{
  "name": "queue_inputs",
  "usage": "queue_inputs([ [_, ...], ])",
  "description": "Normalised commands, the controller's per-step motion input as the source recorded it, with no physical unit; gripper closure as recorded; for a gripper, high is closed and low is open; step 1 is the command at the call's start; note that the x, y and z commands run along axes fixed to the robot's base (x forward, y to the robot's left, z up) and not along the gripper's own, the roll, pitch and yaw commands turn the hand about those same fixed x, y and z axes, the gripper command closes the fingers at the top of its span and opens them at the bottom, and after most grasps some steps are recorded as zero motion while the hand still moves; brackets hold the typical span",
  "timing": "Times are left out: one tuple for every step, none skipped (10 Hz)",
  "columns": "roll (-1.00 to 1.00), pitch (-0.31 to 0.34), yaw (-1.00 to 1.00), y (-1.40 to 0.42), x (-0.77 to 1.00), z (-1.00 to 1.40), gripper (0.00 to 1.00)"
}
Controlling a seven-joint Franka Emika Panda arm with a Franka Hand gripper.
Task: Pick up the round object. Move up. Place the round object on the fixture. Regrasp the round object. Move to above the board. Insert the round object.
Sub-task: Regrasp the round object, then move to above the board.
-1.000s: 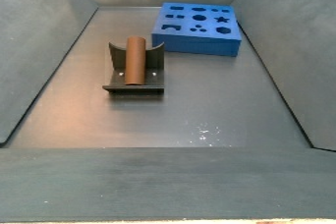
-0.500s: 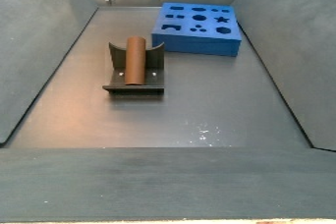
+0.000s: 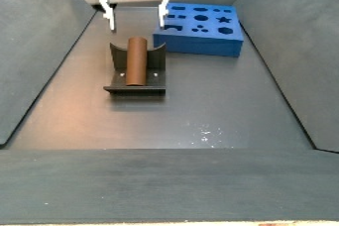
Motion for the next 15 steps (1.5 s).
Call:
queue_inputs([
  [0.10, -0.100, -0.07, 0.04, 0.10, -0.99, 0.00],
  [0.10, -0.055, -0.07, 0.03, 0.09, -0.84, 0.00],
  [0.10, -0.007, -0.06, 0.01, 0.08, -0.64, 0.00],
  [0.11, 0.014, -0.04, 0.00, 0.08, -0.51, 0.00],
  [0.11, 0.031, -0.01, 0.01, 0.07, -0.33, 0.00],
  [0.10, 0.033, 0.00, 0.00, 0.07, -0.25, 0.00],
  [0.09, 0.051, 0.01, -0.01, 0.02, -0.18, 0.00],
  [0.09, 0.047, 0.02, -0.01, 0.01, -0.18, 0.00],
  [0.09, 0.047, 0.03, -0.01, 0.01, -0.18, 0.00],
  [0.09, 0.047, 0.03, -0.01, 0.01, -0.18, 0.00],
  [0.00, 0.000, 0.00, 0.00, 0.00, -0.83, 1.00],
  [-0.03, 0.275, 0.30, -0.06, -0.09, 1.00, 1.00],
  [-0.03, 0.272, 0.30, -0.06, -0.09, 1.00, 1.00],
  [-0.05, 0.214, 0.28, -0.06, -0.08, 1.00, 1.00],
  [-0.07, 0.135, 0.25, -0.05, -0.08, 1.00, 1.00],
])
